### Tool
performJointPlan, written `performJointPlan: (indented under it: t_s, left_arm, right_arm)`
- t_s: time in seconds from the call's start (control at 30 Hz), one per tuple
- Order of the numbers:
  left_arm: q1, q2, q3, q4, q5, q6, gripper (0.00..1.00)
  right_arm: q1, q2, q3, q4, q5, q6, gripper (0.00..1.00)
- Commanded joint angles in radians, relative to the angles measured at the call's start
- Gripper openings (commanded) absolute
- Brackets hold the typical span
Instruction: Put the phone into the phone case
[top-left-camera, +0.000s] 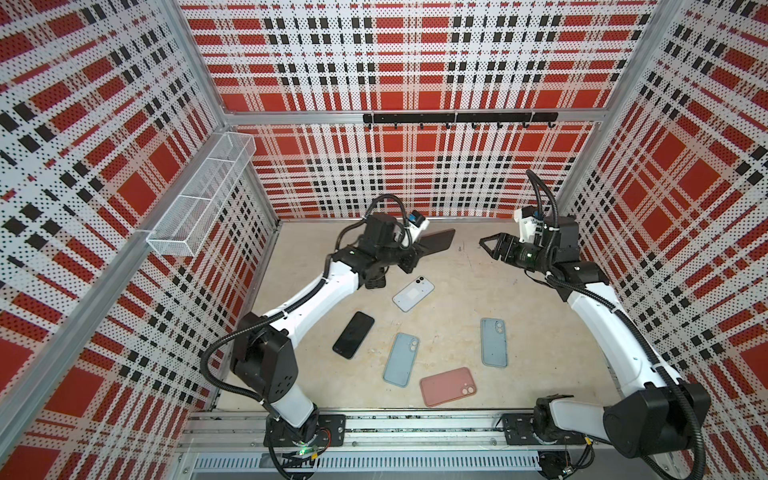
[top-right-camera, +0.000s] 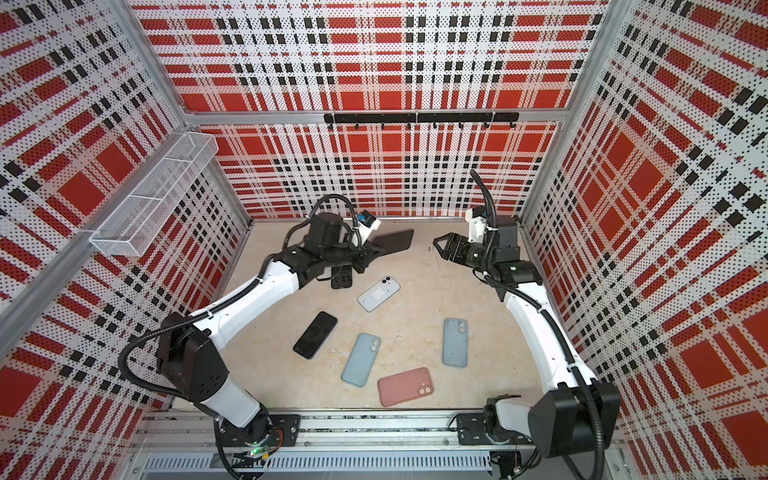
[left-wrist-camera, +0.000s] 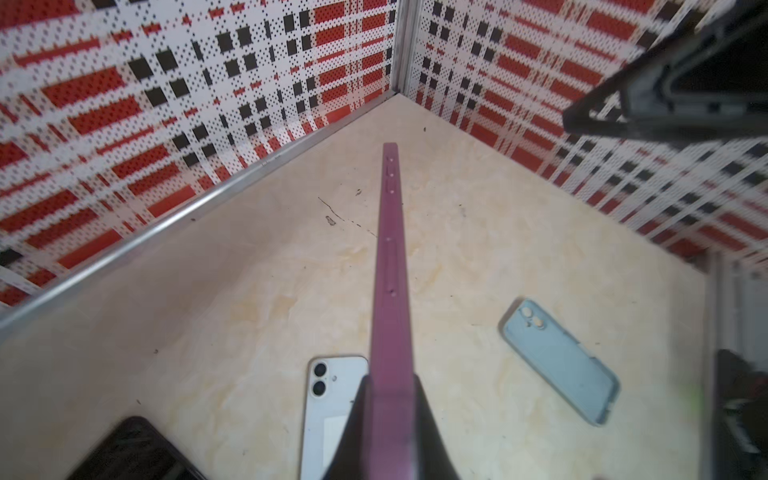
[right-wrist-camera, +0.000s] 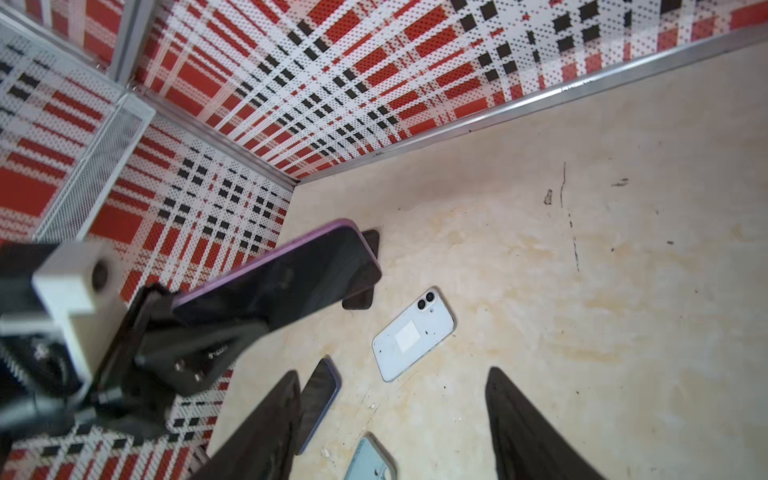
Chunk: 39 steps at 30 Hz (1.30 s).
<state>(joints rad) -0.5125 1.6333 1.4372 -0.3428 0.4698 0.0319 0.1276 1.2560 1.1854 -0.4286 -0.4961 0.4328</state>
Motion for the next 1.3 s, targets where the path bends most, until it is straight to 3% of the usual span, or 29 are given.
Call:
performJointPlan:
  t_s: [0.0, 0.1, 0.2, 0.33, 0.4, 0.53, 0.73, 1.03, 1.27]
  left_arm:
    - [0.056, -0.009, 0.001, -0.087, 0.352, -0.154, 0.0]
    - [0.101, 0.006, 0.006, -0.086, 0.444, -0.208, 0.0]
    - [0.124, 0.025, 0.012, -0.056, 0.554, -0.277, 0.0]
    - [0.127, 0.025, -0.028, 0.056, 0.641, -0.388, 0.0]
    - [0.129, 0.036, -0.046, 0.122, 0.684, -0.461, 0.0]
    - [0.132, 0.044, -0.092, 0.248, 0.725, -0.578, 0.0]
    - [0.115, 0.058, -0.1, 0.255, 0.745, -0.585, 0.0]
    - [0.108, 0.067, -0.095, 0.261, 0.753, -0.587, 0.0]
    - [0.104, 0.081, -0.097, 0.264, 0.763, -0.588, 0.0]
  right_arm:
    - [-0.003, -0.058, -0.075, 0.136, -0.119, -0.126, 0.78]
    - [-0.021, -0.051, -0.127, 0.242, -0.282, -0.105, 0.78]
    - [-0.042, -0.016, -0.17, 0.414, -0.453, 0.0, 0.77]
    - [-0.069, 0.017, -0.231, 0.667, -0.563, 0.155, 0.78]
    - [-0.077, 0.037, -0.239, 0.751, -0.595, 0.214, 0.78]
    - [-0.079, 0.083, -0.21, 0.752, -0.631, 0.23, 0.78]
    - [-0.072, 0.176, -0.222, 0.91, -0.684, 0.372, 0.72]
    - [0.011, 0.247, -0.163, 0.751, -0.674, 0.265, 0.66]
    - [0.042, 0.254, -0.136, 0.784, -0.715, 0.299, 0.49]
